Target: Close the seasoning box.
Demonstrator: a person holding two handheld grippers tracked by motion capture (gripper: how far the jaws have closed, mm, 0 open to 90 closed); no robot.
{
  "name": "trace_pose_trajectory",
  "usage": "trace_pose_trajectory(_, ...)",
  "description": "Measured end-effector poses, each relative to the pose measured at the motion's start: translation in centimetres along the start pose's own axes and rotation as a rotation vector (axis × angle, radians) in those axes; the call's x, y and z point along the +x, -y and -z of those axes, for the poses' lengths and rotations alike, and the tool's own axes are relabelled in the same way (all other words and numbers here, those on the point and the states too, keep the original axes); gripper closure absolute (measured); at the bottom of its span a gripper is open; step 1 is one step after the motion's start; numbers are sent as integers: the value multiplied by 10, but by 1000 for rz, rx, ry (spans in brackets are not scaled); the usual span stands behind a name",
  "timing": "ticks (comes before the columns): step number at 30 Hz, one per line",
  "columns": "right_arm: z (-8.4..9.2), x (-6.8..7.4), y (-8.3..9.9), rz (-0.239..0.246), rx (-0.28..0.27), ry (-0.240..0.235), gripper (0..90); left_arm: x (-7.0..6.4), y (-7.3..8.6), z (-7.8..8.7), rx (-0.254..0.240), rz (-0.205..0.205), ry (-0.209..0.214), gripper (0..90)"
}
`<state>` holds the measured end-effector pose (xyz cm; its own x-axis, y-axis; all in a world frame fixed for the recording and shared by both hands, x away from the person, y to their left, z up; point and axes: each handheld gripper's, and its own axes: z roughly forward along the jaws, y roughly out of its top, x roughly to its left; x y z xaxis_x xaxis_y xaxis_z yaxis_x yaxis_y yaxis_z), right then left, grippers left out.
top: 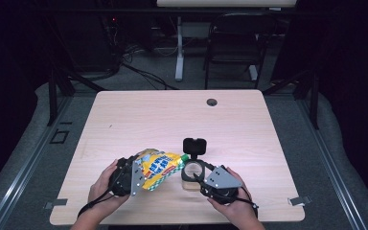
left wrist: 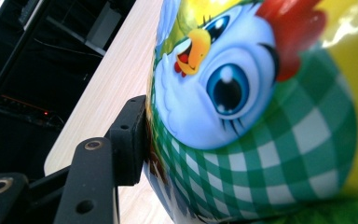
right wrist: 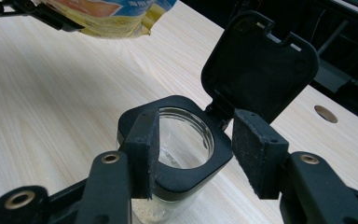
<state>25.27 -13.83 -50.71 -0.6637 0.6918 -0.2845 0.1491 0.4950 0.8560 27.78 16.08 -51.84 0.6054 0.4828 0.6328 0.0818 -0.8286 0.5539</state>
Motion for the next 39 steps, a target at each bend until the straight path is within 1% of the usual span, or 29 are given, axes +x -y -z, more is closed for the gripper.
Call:
trace_pose_trajectory(5, 0, 5, -1, 44, 0, 2, 513, -2, 0, 0, 7, -20, -14, 475)
trace_pose_trajectory(9, 0, 8, -2, 79, -2, 14, 512, -2, -1, 0, 9, -32, -25, 475)
trace_pose_trajectory(12, 0, 8, -3, 86, -6, 17, 511, -2, -1, 1, 11, -39, -35, 475)
trace_pose_trajectory(17, 1, 8, -4, 83, -16, 18, 511, 0, -2, 2, 10, -47, -56, 475)
trace_pose_trajectory(20, 2, 6, -4, 75, -26, 17, 511, 3, -4, 3, 20, -70, -76, 475)
trace_pose_trajectory(22, 3, 6, -4, 69, -28, 16, 511, 3, -5, 3, 27, -77, -88, 475)
trace_pose_trajectory(25, 3, 6, -5, 75, -28, 15, 511, 2, -6, 2, 31, -89, -94, 476)
trace_pose_trajectory(27, 3, 6, -5, 78, -32, 16, 511, 2, -8, 2, 46, -114, -101, 476)
trace_pose_trajectory(28, 3, 6, -6, 80, -30, 16, 511, 2, -9, 1, 36, -105, -102, 475)
trace_pose_trajectory(30, 3, 7, -6, 79, -35, 16, 511, 3, -12, 2, 46, -127, -108, 476)
trace_pose_trajectory(33, 3, 8, -6, 85, -36, 14, 512, 4, -16, 2, 41, -143, -113, 476)
trace_pose_trajectory(36, 4, 8, -7, 88, -40, 15, 512, 5, -20, 3, 49, -167, -117, 476)
trace_pose_trajectory(39, 4, 9, -7, 89, -47, 15, 512, 7, -22, 4, 50, -171, -125, 476)
